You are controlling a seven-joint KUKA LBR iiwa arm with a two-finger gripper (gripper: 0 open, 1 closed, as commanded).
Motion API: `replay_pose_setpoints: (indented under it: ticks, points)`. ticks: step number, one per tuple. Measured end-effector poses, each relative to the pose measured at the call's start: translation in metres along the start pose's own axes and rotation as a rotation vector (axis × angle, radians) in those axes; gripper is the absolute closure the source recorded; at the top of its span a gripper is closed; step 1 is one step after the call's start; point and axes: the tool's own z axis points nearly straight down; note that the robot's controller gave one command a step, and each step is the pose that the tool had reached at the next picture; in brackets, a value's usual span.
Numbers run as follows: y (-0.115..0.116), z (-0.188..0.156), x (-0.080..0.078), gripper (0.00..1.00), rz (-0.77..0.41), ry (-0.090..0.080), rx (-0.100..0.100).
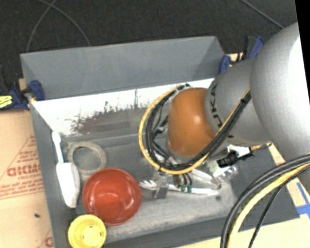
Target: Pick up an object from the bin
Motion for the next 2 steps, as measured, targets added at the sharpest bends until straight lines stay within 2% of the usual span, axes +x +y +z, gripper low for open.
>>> replay_pose_setpoints:
  ticks: [1, 2]
  points:
    - [-0.001, -0.028, 0.003, 1.0, 0.0, 0.009, 0.002]
    - [0.0, -0.07, 0.0, 1.0, -0.001, -0.002, -0.001]
